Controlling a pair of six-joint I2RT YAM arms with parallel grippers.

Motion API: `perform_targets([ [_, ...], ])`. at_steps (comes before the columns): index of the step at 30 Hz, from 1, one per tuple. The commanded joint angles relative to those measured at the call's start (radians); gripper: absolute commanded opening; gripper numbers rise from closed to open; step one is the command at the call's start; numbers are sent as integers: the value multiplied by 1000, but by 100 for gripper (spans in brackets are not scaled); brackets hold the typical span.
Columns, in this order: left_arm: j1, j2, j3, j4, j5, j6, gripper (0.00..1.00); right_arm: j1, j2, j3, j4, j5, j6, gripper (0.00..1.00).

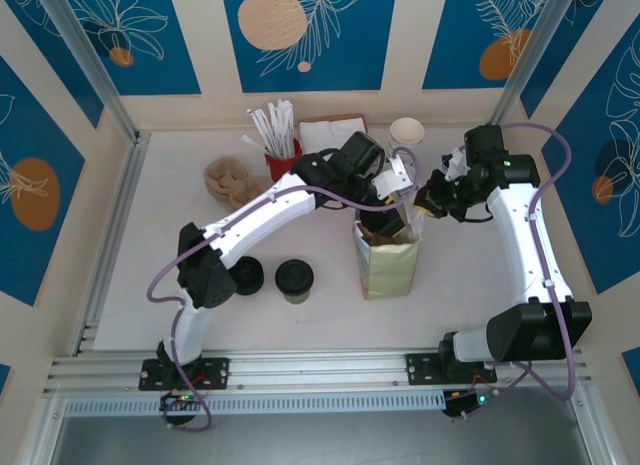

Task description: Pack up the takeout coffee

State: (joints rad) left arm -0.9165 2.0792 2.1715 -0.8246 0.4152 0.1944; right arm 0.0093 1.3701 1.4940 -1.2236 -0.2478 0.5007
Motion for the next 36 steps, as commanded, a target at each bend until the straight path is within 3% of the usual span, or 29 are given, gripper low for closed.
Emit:
perform_targets([
  [1, 7, -68, 63, -45, 25, -81, 70, 10, 9, 47, -2, -27, 33, 0],
  [5, 11, -92, 134, -46, -15, -158, 71, 19, 12, 67, 18, -50, 52, 0],
  [11, 37, -176, 191, 9, -180, -273, 71, 36, -20, 73, 90, -68, 72, 0],
  [20, 71, -284, 179, 98, -338, -291, 75, 55, -140, -49, 328, -144, 65, 0],
  [29, 104, -384, -16, 176, -429, -289, 75, 89, -247, -190, 515, -214, -25, 0],
  [36, 117, -425, -105, 187, -451, -308, 78, 114, -280, -221, 525, -192, -37, 0],
])
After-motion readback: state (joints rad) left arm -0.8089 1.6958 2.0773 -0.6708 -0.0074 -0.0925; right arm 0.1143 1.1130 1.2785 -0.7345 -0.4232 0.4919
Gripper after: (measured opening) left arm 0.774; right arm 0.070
